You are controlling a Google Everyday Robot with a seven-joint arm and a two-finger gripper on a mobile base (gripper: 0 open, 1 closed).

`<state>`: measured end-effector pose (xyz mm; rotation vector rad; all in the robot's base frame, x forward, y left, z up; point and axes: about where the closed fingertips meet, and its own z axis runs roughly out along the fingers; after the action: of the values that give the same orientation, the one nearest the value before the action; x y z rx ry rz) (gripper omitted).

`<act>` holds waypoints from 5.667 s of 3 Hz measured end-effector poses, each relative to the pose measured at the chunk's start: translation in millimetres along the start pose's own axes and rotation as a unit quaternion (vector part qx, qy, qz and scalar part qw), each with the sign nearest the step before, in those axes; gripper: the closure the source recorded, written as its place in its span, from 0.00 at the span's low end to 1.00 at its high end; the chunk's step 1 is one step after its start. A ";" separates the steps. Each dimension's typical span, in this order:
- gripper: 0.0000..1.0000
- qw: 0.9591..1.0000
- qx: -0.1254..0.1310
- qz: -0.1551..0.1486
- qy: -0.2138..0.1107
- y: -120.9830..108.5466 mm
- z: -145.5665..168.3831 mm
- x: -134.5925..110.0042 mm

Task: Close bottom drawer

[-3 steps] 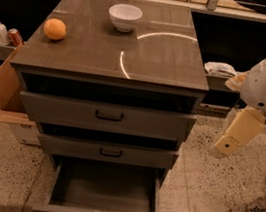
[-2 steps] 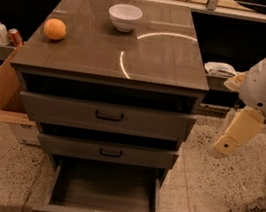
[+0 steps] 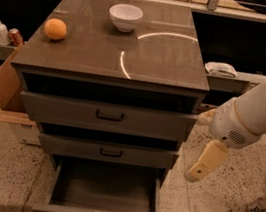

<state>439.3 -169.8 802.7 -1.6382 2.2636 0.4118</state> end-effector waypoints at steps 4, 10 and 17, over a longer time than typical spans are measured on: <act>0.00 0.995 -0.087 0.046 0.034 30.1 127.4 5.9; 0.00 0.980 -0.120 0.152 0.049 74.1 311.1 44.3; 0.40 0.976 -0.162 0.146 -0.013 68.8 468.9 108.4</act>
Offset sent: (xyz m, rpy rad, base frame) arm -0.0027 0.0132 -0.0458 0.0302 0.0600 0.0179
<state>381.8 -50.6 334.9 -1.4212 2.5288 0.9118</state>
